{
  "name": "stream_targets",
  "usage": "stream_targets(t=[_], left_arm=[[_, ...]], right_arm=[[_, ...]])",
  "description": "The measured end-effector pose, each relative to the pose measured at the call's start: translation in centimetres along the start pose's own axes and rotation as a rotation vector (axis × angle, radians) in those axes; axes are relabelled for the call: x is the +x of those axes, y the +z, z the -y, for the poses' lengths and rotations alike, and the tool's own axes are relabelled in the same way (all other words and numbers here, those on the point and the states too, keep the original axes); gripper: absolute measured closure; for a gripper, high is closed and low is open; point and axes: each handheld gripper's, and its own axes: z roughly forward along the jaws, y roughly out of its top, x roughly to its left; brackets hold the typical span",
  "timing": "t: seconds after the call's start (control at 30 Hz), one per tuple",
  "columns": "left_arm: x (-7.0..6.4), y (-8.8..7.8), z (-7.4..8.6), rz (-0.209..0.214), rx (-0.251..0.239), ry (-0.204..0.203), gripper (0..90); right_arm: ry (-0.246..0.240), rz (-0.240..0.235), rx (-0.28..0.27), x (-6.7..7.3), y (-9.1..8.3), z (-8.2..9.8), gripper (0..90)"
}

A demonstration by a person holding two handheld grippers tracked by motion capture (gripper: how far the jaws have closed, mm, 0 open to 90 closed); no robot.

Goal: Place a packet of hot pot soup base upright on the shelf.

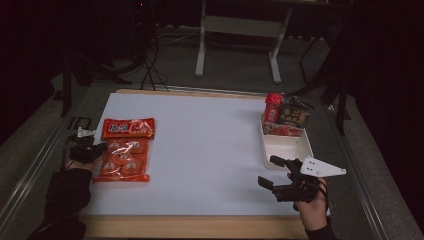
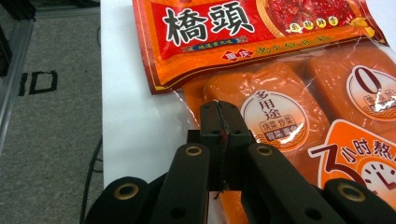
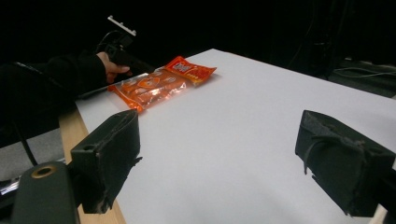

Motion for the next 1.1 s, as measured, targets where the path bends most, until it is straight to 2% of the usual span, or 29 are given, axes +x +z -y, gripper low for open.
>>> stream_targets(t=[0.17, 0.3, 0.5, 0.53, 0.57, 0.6, 0.83, 0.97, 1.1], left_arm=[[-0.3, 0.1, -0.1, 0.016, 0.012, 0.015, 90.0], [-1.4, 0.3, -0.4, 0.044, 0.018, 0.041, 90.0], [-4.6, 1.0, -0.7, 0.126, 0.017, 0.083, 90.0], [-4.6, 1.0, -0.7, 0.126, 0.017, 0.083, 90.0], [-6.0, 1.2, -0.9, 0.151, 0.023, 0.120, 90.0], [-6.6, 1.3, -1.0, 0.159, 0.026, 0.134, 90.0], [-9.9, 1.9, -1.5, 0.222, 0.040, 0.195, 90.0], [-11.3, 2.1, -1.6, 0.249, 0.036, 0.230, 90.0], [-11.4, 2.1, -1.5, 0.266, 0.027, 0.245, 90.0]], right_arm=[[0.004, -0.007, 0.003, 0.0, 0.2, 0.0, 13.8], [0.008, -0.007, 0.000, -0.1, 0.2, 0.1, 13.8], [0.003, -0.008, -0.001, -0.1, 0.2, 0.0, 13.8], [0.003, -0.008, -0.001, -0.1, 0.2, 0.0, 13.8], [0.002, -0.008, 0.001, -0.1, 0.2, 0.0, 13.8], [0.002, -0.008, 0.003, -0.1, 0.2, 0.1, 13.8], [0.000, -0.008, 0.001, -0.1, 0.1, 0.1, 13.8], [0.002, -0.008, -0.001, -0.1, 0.1, 0.0, 13.8], [0.003, -0.007, 0.001, -0.1, 0.0, 0.1, 13.8]])
